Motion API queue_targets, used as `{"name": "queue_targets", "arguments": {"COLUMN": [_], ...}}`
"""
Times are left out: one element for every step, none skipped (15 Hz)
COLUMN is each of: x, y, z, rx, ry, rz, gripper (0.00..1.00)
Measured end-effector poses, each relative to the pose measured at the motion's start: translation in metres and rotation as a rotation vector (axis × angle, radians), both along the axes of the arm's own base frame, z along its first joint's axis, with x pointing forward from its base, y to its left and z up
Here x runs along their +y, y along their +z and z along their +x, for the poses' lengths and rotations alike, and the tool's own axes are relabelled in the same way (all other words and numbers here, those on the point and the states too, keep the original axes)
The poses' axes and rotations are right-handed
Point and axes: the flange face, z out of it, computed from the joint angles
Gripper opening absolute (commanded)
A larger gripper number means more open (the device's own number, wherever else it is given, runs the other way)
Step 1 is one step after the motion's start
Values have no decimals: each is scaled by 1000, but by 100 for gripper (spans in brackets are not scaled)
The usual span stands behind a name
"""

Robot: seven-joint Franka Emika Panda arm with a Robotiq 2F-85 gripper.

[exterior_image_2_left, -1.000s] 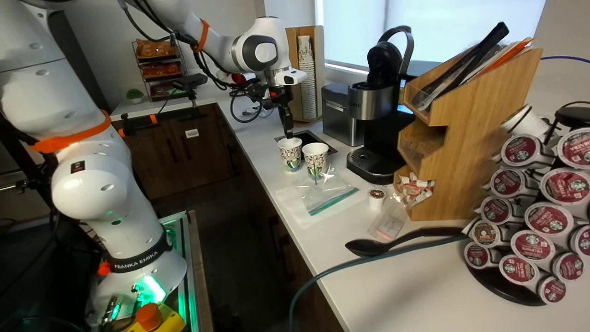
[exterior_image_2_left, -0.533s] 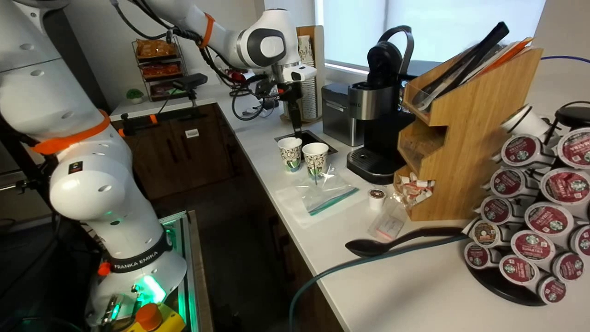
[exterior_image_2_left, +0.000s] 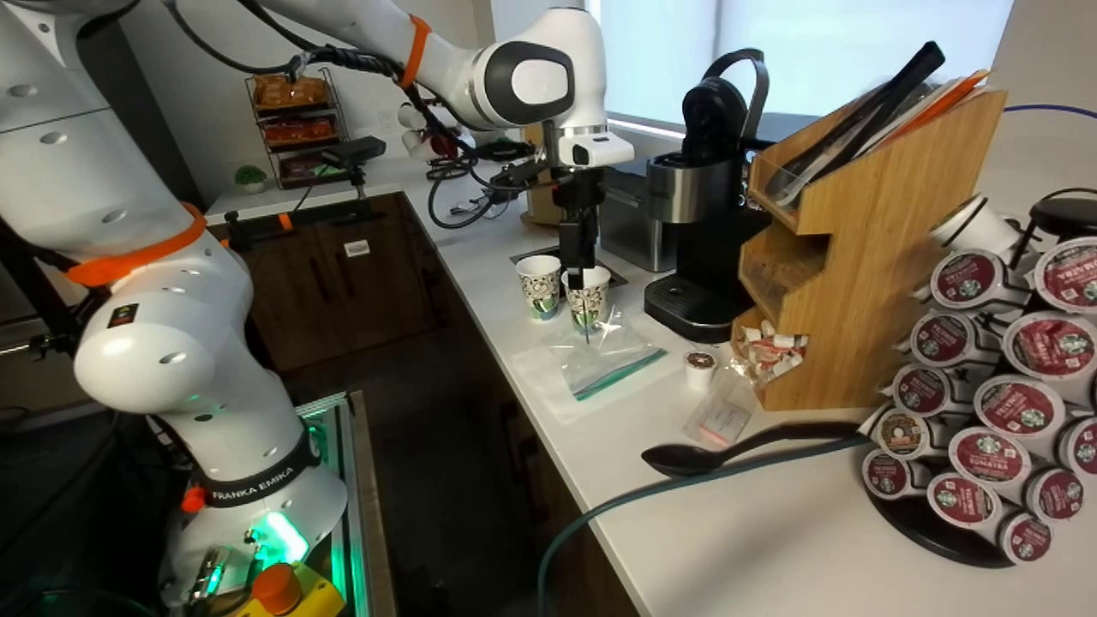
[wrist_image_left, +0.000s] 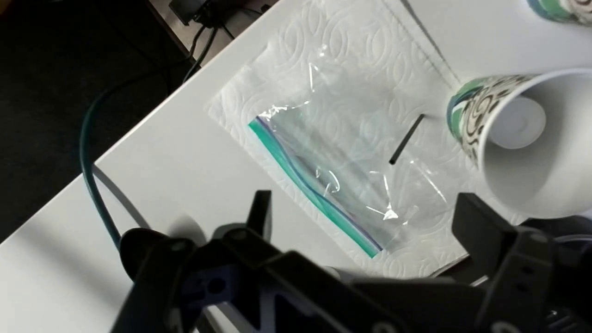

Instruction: Put the items on the table in the cup

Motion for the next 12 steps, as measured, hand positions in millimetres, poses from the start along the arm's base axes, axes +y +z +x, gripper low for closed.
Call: {"name": "queue_targets", "arguments": {"x": [-1,1,2,2,2,1,1,1,0,-1,-3,-6], "y": [0,1,1,0,-1,-3,-5,-8,-11,-13,-16,-19], "z": [0,0,0,0,-1,-1,-2,-2,-4,-5,-7,-9], "rx": [0,-1,-1,1,5,10,15,21,27,33,38,43], "ry": [-6,-8,-7,-1,7,14,17,16,12,6,-7,-27], "rz": [0,-1,-1,-3,-6,-6,-6,-4,0,5,10,17], "gripper": [100,100,100,100,100,100,100,100,100,100,100,100]}}
